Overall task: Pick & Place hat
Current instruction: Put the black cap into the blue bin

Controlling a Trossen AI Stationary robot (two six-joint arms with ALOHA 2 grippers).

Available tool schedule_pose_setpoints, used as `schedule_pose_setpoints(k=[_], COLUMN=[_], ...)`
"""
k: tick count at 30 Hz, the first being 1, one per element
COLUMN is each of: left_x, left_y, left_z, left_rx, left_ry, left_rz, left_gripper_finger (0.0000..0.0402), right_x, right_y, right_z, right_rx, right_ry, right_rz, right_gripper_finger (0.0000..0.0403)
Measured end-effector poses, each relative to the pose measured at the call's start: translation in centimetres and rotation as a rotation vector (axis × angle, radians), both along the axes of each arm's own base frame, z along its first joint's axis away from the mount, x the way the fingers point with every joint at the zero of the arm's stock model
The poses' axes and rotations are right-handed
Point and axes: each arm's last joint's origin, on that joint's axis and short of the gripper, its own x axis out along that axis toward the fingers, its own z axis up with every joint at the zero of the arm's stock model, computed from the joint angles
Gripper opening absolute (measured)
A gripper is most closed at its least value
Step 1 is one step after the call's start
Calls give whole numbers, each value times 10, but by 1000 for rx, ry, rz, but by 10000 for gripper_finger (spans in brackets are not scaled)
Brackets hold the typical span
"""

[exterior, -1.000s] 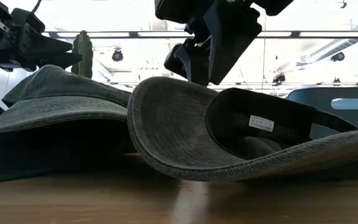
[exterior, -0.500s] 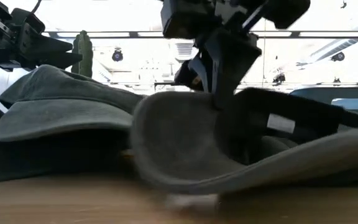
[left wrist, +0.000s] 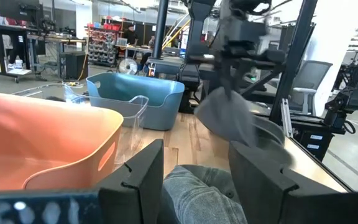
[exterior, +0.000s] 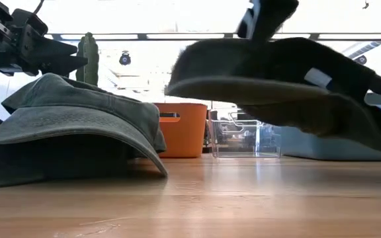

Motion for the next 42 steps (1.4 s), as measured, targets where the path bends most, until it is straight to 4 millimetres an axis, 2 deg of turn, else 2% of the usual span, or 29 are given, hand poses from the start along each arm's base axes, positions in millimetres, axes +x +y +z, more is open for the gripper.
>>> schedule_pose_setpoints(k=[6, 11, 17, 26, 33, 37, 42], left_x=[0, 0, 0, 0, 0, 0, 0], left_y=[0, 0, 0, 0, 0, 0, 0], left_z=[0, 0, 0, 0, 0, 0, 0], left_rx=[0, 0, 0, 0, 0, 0, 0], left_ry=[0, 0, 0, 0, 0, 0, 0], left_rz=[0, 0, 0, 0, 0, 0, 0], left_gripper_finger=[174, 174, 174, 174, 174, 174, 174], right_x=[-58, -97, -138, -187, -209, -216, -229], right_y=[-11, -23, -38, -60, -70, -74, -81], right_z=[16, 34, 53, 67, 64, 54, 30], right_rx=[-23, 13, -6, -194, -430, -520, -572], right_ry=[-48, -188, -428, -711, -758, -692, -545], right_rz=[-198, -362, -555, -807, -951, -982, -1091], right_gripper_finger=[13, 13, 13, 13, 13, 13, 13])
